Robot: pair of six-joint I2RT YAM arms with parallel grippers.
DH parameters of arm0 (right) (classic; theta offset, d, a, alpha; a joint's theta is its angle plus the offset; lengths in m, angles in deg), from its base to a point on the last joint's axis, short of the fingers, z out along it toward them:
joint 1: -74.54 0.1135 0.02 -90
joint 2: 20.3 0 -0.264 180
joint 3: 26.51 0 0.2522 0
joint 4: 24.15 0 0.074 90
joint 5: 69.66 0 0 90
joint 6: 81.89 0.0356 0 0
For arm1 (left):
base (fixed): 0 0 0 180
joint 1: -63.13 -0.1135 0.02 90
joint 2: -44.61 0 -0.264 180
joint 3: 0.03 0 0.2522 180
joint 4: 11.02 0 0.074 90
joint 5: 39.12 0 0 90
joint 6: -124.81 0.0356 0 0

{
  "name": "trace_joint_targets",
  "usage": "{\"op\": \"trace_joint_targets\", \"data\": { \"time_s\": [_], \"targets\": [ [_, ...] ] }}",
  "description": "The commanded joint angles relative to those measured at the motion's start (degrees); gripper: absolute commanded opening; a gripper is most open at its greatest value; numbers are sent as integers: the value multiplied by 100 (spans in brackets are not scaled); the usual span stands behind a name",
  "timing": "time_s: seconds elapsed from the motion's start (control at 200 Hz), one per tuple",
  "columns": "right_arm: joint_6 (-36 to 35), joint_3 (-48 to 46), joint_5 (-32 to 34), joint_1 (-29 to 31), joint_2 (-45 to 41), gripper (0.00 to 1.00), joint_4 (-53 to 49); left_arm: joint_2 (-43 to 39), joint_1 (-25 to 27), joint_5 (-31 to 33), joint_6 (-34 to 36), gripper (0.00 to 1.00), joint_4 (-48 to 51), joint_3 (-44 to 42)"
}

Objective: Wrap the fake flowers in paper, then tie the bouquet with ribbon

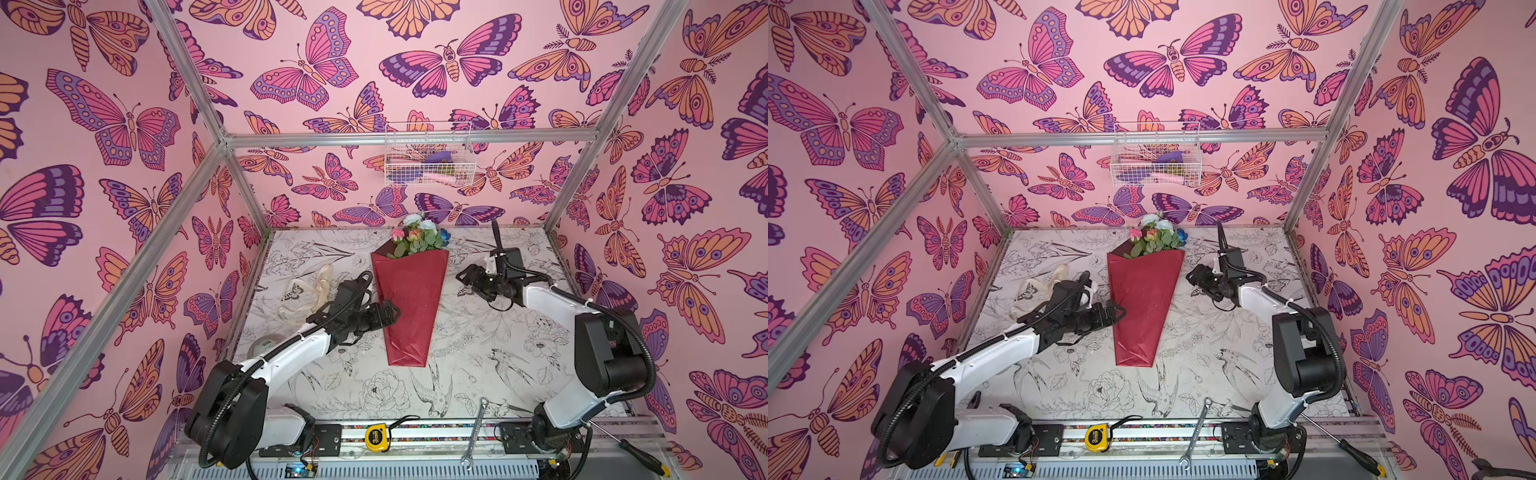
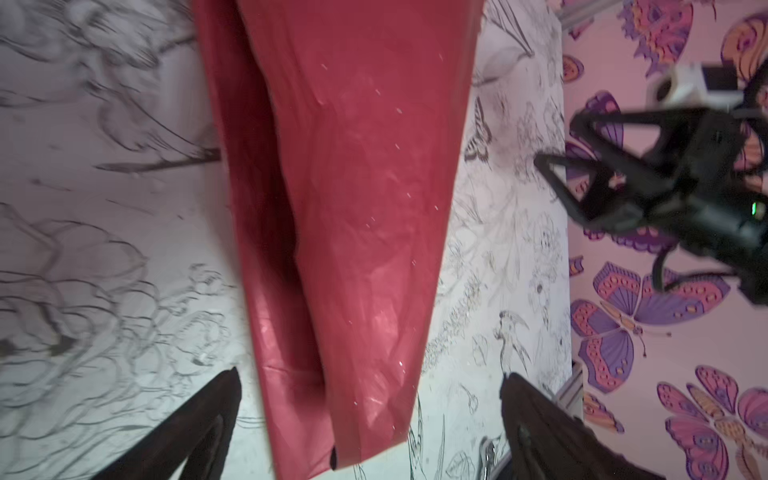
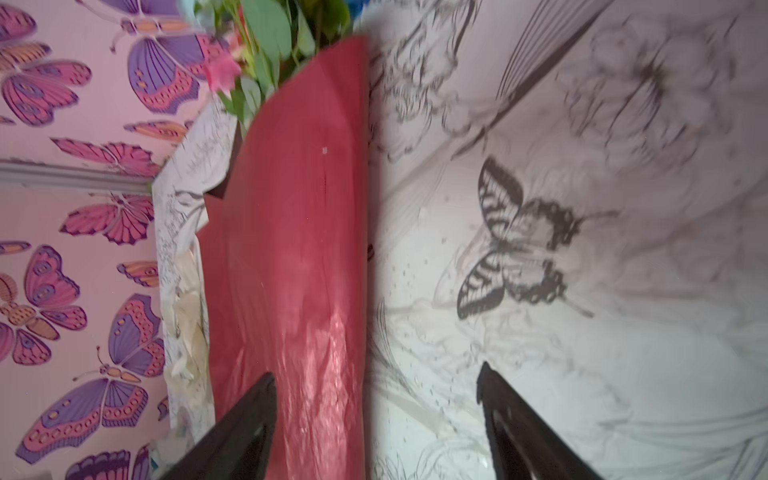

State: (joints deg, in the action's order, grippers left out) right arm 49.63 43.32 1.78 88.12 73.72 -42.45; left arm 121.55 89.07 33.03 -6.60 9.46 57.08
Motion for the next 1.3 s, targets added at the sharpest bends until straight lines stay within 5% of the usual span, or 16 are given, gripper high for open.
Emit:
{"op": "trace_joint_targets", "data": {
  "time_s": [0.0, 0.406, 0.681, 0.791, 1.036, 1.147, 1.292],
  "targets": [
    [-72, -138, 501, 384, -164, 79, -159, 351, -272, 158, 450, 99, 327, 329],
    [304, 436, 548, 1136, 1100, 77, 289, 2484, -804, -110, 1015, 99, 136, 1833],
    [358, 1189, 411, 1208, 2052, 73, 440, 3425, -906, -530, 832, 78, -128, 2410],
    [301, 1539, 442, 1208, 2372, 69, 370, 3700, -906, -549, 729, 63, -271, 2553],
    [130, 2396, 434, 1184, 3054, 37, -36, 4106, -915, -756, 568, 11, -405, 2813],
    [1, 2634, 455, 1109, 3131, 19, -286, 4177, -899, -899, 519, 0, -475, 2811],
    [-186, 2597, 609, 910, 2904, 0, -613, 4234, -790, -1054, 336, 0, -701, 2732]
  ]
}}
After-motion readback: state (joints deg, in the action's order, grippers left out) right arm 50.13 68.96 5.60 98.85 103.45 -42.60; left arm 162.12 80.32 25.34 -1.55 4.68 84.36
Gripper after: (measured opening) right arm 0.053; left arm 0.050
